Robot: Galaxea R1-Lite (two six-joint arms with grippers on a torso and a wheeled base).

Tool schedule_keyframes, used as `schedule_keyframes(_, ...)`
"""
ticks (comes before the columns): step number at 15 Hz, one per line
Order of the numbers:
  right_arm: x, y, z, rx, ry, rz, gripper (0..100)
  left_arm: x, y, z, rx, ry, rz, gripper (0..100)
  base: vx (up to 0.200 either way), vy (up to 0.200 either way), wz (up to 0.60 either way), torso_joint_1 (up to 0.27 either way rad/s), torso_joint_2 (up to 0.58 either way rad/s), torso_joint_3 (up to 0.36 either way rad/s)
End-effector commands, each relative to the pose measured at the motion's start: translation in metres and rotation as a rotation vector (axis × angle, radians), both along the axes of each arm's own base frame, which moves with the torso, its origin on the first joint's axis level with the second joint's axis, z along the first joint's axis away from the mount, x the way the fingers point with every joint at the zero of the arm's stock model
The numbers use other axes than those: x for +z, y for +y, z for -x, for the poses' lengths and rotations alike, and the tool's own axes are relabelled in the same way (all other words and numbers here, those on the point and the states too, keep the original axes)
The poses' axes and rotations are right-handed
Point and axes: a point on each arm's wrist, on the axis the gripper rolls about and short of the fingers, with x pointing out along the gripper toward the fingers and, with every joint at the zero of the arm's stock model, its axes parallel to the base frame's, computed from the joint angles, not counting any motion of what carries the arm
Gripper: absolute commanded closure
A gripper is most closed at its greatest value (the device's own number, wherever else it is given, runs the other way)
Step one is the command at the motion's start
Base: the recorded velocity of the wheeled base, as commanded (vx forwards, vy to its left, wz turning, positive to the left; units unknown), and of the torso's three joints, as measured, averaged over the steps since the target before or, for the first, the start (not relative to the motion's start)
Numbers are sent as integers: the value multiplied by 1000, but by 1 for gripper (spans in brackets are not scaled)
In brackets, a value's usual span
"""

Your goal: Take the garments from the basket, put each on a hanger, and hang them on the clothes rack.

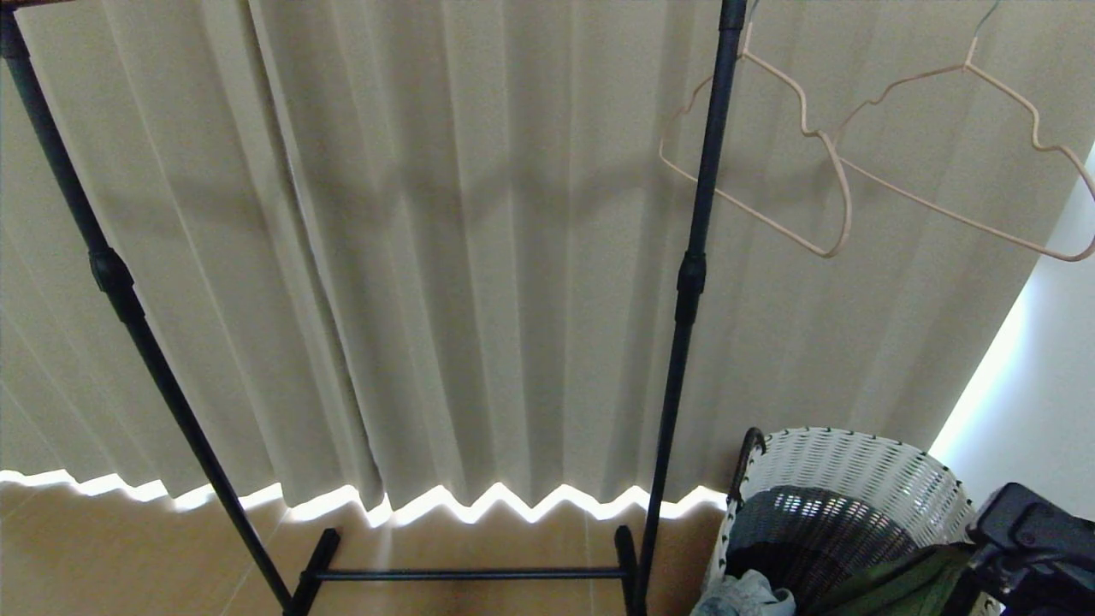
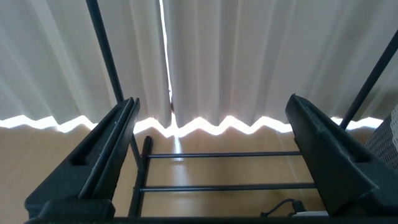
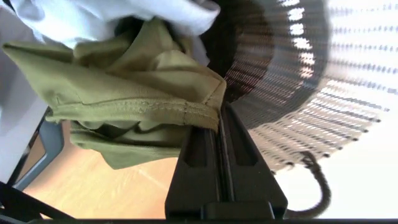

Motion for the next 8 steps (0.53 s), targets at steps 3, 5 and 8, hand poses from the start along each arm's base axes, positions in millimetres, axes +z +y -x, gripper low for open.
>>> schedule_keyframes(3, 14, -12, 21, -85, -157, -40, 100, 0, 0, 0, 0, 0, -1, 0, 0, 0, 0, 0, 0, 0)
schedule_keyframes(5, 15, -12, 21, -92, -163, -48, 100, 0, 0, 0, 0, 0, -1, 0, -200, 0, 0, 5, 2, 7)
schedule_keyframes(8, 16, -12, 21, -92, -166, -50, 100, 0, 0, 0, -1, -2, 1, 0, -200, 0, 0, 9, -1, 2)
